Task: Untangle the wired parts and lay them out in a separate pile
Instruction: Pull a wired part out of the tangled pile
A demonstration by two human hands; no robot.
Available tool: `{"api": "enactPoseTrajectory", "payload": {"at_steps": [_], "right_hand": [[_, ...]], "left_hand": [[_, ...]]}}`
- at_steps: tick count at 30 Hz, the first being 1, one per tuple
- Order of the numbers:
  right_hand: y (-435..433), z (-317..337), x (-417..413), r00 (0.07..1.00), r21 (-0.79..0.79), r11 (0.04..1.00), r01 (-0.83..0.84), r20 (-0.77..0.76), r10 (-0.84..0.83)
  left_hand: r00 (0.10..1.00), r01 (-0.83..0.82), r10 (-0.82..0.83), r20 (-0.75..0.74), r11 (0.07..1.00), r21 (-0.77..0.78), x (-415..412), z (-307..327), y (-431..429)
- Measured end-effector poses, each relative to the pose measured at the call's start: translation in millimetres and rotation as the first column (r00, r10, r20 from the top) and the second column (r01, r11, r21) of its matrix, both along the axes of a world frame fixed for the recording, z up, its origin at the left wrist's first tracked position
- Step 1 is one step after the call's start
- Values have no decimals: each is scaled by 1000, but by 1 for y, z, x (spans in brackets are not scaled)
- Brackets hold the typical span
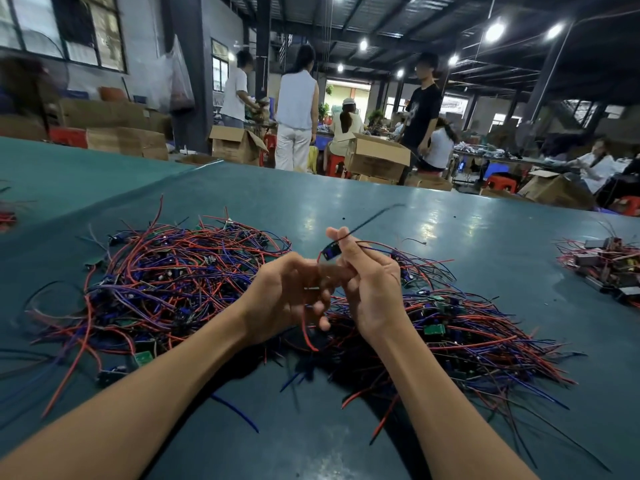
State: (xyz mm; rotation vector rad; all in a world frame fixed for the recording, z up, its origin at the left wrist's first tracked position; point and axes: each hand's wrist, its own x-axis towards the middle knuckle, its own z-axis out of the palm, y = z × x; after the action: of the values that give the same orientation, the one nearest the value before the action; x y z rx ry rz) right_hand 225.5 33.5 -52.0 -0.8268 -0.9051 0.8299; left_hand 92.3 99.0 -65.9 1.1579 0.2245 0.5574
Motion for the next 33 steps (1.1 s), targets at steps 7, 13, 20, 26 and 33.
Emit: {"api": "enactPoseTrajectory", "payload": {"at_steps": [7, 13, 20, 26, 33], "right_hand": [[-2, -5, -2, 983, -146, 989, -8, 179, 34], [-1, -5, 5, 984, -148, 988, -42, 168, 67], [1, -5, 1, 984, -200, 980, -6, 173, 41], [2, -5, 5, 969, -187, 978, 88, 242, -41], [1, -6, 17, 987, -197, 979, 47, 161, -15]], "left_hand": [[1000, 9, -9, 3, 1000, 17, 3, -1, 3], [997, 80, -78, 18, 991, -112, -2, -3, 5], [996, 82, -77, 34, 975, -207, -1, 0, 3], [998, 53, -53, -24, 999, -12, 0, -1, -2], [981, 177, -183, 65, 980, 91, -3, -8, 0]]}}
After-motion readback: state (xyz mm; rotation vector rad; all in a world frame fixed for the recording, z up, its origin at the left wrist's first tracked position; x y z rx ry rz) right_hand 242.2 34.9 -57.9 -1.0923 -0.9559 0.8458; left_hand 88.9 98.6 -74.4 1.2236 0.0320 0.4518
